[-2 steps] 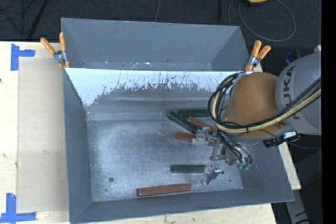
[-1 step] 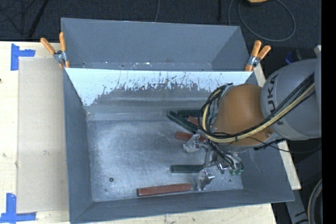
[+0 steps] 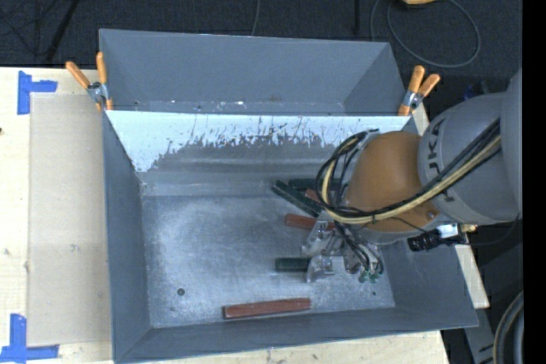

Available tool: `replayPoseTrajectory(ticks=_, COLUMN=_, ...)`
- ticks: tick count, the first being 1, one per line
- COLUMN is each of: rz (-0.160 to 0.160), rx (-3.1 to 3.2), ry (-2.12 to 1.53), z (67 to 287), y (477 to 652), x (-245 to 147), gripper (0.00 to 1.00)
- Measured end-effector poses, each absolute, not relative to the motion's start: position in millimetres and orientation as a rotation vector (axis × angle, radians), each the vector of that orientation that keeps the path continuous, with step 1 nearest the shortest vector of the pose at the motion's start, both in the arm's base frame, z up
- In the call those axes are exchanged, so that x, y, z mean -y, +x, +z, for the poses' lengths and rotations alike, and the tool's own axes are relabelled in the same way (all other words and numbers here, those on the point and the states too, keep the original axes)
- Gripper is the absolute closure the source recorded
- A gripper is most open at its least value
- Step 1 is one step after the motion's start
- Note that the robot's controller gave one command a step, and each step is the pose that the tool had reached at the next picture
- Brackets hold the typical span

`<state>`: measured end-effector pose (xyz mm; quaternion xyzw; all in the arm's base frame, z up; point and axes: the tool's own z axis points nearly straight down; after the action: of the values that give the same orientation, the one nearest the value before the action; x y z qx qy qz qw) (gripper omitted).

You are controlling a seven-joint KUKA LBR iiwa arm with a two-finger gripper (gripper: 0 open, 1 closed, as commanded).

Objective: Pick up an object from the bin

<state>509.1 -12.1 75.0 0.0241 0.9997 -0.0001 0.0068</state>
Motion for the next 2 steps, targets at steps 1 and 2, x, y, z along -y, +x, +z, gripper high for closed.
replayPoseTrajectory(ticks=1, rz=-0.001, rx=-3.127, ry=0.075, z=75.0, y=509.1, x=12.1, gripper=1.0)
replayPoseTrajectory(ticks=2, rz=0.0, rx=-3.129, ry=0.074, z=76.9, y=508.8, x=12.1, gripper=1.0)
